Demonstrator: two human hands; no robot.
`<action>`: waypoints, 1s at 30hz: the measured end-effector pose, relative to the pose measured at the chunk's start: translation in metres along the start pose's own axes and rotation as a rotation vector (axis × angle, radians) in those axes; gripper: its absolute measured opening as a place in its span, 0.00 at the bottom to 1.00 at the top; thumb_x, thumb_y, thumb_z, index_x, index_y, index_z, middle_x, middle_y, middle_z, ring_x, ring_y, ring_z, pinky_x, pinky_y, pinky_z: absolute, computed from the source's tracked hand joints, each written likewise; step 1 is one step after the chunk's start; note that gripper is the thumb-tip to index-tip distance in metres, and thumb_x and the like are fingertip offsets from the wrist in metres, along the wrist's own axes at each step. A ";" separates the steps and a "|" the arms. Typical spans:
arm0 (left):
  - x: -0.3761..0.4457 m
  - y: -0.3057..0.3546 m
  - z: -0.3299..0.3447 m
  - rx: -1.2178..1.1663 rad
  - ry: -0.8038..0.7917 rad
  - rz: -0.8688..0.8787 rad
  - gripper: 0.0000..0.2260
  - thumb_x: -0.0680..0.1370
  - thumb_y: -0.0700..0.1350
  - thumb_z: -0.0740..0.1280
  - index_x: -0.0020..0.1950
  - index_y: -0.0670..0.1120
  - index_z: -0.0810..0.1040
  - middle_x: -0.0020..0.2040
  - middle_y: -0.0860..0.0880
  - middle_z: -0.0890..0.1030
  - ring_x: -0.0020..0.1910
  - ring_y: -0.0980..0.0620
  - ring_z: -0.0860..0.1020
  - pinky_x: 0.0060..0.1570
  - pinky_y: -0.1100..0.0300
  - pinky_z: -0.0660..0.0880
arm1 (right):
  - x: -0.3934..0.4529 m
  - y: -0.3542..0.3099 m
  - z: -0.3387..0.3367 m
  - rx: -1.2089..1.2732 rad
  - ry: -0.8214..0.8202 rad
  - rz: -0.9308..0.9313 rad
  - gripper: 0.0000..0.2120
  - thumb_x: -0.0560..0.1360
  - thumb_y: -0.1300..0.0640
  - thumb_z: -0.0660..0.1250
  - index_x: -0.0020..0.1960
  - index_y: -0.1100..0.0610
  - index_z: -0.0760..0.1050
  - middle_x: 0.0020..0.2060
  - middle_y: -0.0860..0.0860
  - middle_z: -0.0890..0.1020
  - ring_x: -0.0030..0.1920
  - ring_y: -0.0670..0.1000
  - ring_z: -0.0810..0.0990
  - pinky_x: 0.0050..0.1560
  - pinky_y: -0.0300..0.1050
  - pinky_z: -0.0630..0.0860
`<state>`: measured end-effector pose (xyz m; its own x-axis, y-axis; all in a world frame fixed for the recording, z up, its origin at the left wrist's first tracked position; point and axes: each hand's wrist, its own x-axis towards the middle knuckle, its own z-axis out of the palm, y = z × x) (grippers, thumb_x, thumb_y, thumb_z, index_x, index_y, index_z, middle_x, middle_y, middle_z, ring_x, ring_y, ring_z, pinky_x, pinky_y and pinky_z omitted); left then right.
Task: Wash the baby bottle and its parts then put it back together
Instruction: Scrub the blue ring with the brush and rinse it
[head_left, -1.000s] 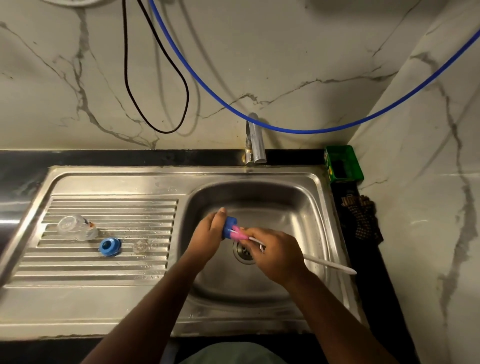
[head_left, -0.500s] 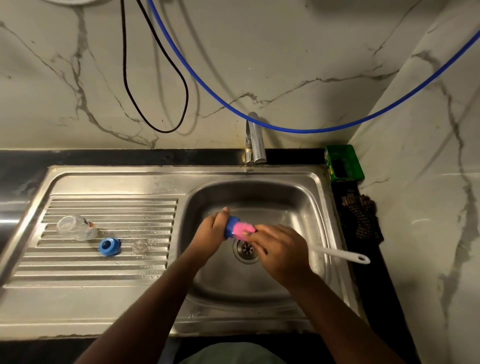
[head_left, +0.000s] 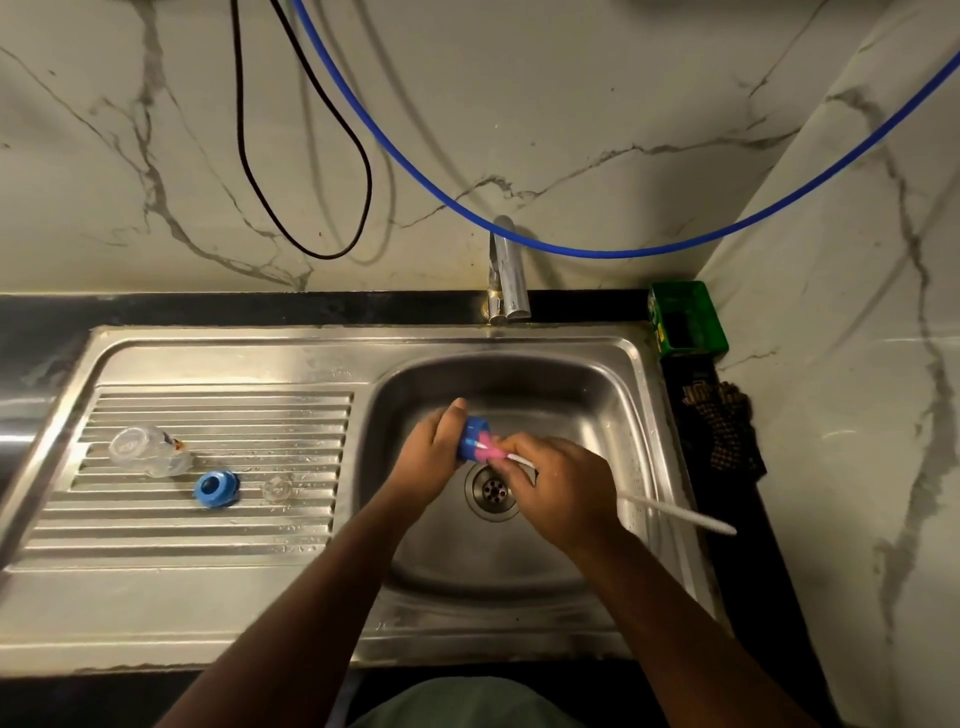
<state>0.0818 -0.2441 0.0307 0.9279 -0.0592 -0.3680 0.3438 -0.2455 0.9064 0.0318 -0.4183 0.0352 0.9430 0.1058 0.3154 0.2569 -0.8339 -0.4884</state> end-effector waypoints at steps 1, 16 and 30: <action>-0.002 -0.001 0.001 0.004 -0.005 -0.011 0.19 0.87 0.55 0.59 0.47 0.44 0.80 0.35 0.49 0.80 0.32 0.59 0.78 0.34 0.66 0.75 | 0.000 0.005 0.000 -0.037 -0.001 -0.067 0.10 0.75 0.48 0.76 0.54 0.48 0.84 0.42 0.45 0.86 0.40 0.48 0.82 0.40 0.37 0.71; 0.000 -0.011 -0.005 0.094 0.031 0.066 0.18 0.87 0.54 0.59 0.45 0.47 0.79 0.34 0.51 0.80 0.33 0.58 0.78 0.38 0.60 0.75 | -0.005 0.005 -0.007 0.071 -0.037 0.042 0.10 0.77 0.44 0.73 0.56 0.46 0.83 0.45 0.43 0.87 0.42 0.46 0.83 0.40 0.35 0.74; -0.012 -0.001 0.005 0.073 -0.147 0.098 0.13 0.85 0.53 0.63 0.53 0.44 0.77 0.37 0.49 0.80 0.30 0.59 0.77 0.33 0.64 0.75 | -0.023 0.009 -0.007 0.304 -0.220 0.265 0.08 0.81 0.43 0.68 0.56 0.46 0.78 0.43 0.39 0.84 0.40 0.37 0.82 0.38 0.27 0.72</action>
<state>0.0694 -0.2481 0.0330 0.9236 -0.2254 -0.3101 0.2367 -0.3010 0.9238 0.0114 -0.4318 0.0290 0.9986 0.0501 -0.0167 0.0202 -0.6546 -0.7557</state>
